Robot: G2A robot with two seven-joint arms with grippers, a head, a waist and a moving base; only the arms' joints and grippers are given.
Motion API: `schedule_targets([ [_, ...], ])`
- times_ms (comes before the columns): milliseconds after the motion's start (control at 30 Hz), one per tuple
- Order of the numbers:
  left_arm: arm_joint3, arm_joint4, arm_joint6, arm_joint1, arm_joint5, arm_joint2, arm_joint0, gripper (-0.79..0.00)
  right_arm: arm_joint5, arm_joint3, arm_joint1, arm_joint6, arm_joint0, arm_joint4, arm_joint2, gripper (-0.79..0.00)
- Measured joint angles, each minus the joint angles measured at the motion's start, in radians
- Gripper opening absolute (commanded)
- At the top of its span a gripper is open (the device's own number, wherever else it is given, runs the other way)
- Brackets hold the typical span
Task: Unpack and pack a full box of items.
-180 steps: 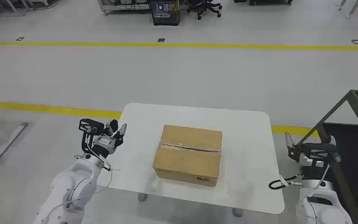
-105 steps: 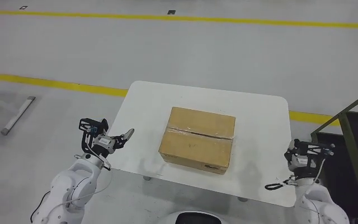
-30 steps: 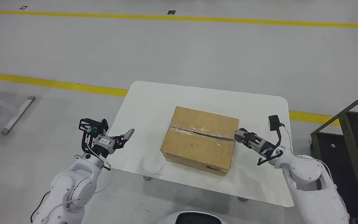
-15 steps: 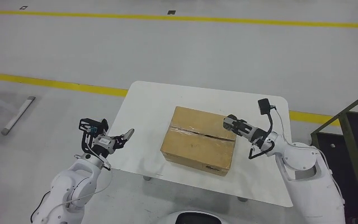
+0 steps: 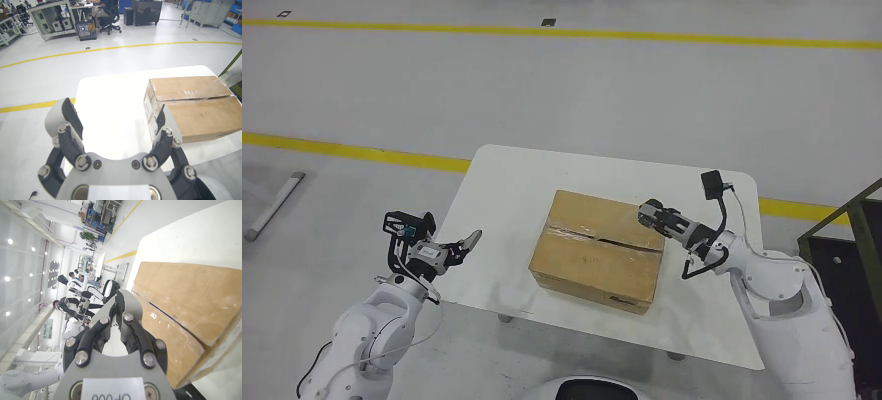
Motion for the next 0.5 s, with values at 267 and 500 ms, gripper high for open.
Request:
schedule_targets([
  [267, 0.000, 0.000, 0.000, 0.000, 0.000, 0.000, 0.000, 0.000, 0.041, 0.107, -0.028, -0.008, 0.222, 0.013, -0.165, -0.785],
  [500, -0.003, -0.002, 0.004, -0.001, -0.016, 0.008, 0.004, 0.000, 0.032, 0.174, -0.049, -0.012, 0.345, -0.010, -0.266, -0.785],
])
